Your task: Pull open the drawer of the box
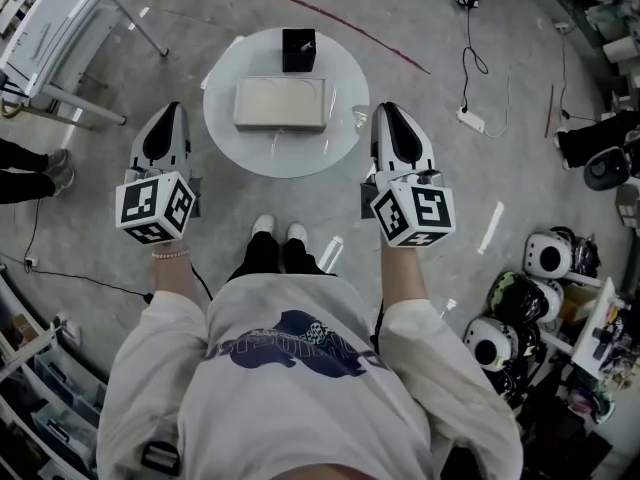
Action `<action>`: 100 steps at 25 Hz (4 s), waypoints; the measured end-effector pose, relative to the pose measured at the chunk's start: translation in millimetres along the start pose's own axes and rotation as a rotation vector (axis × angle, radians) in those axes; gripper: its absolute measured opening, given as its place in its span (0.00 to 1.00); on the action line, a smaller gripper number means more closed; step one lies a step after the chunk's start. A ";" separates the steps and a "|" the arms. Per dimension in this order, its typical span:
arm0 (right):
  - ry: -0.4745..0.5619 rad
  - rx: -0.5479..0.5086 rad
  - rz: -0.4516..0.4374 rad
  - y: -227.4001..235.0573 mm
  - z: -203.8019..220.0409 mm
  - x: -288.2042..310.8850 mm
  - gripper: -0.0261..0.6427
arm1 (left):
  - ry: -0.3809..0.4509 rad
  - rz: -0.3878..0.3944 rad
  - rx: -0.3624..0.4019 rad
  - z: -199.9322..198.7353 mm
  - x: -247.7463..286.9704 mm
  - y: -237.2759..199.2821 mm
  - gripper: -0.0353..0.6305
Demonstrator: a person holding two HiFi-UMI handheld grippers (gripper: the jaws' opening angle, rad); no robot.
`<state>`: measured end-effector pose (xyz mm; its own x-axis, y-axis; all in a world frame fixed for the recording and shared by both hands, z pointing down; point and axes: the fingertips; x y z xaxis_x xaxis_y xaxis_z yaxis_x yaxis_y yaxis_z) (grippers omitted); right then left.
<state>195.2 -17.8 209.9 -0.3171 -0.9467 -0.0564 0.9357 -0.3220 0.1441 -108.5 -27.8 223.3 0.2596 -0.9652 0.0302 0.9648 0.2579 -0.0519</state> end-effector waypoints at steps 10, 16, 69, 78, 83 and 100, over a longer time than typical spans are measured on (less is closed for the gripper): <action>-0.084 0.004 -0.061 -7.2 46.4 6.3 0.14 | -0.124 0.033 -0.046 63.3 11.0 28.6 0.07; -0.168 -0.030 -0.047 -16.8 77.0 13.5 0.19 | -0.202 0.066 -0.087 91.3 26.4 29.4 0.18; -0.574 0.018 0.120 -69.4 308.3 52.5 0.24 | -0.725 0.228 -0.322 337.8 114.5 -16.5 0.21; -0.690 0.069 0.130 -68.4 344.4 57.2 0.25 | -0.761 0.187 -0.356 340.3 115.6 -15.9 0.20; -0.789 0.114 0.114 -72.2 371.5 62.6 0.27 | -0.803 0.174 -0.396 341.0 115.4 -17.3 0.19; -0.983 0.132 0.152 -70.8 426.7 85.4 0.24 | -0.921 0.197 -0.481 342.7 117.7 -18.2 0.19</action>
<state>36.0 -78.9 616.5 -0.2386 -0.5440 0.8044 0.9711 -0.1393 0.1939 -80.9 -131.5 569.9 0.5362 -0.4515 0.7131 0.8360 0.1676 -0.5225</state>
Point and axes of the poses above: the fingertips, and each gripper's own axes: x forward along the fingers, y to its right, z out of its underside, and after that the axes turned 9 degrees about y, right-handed
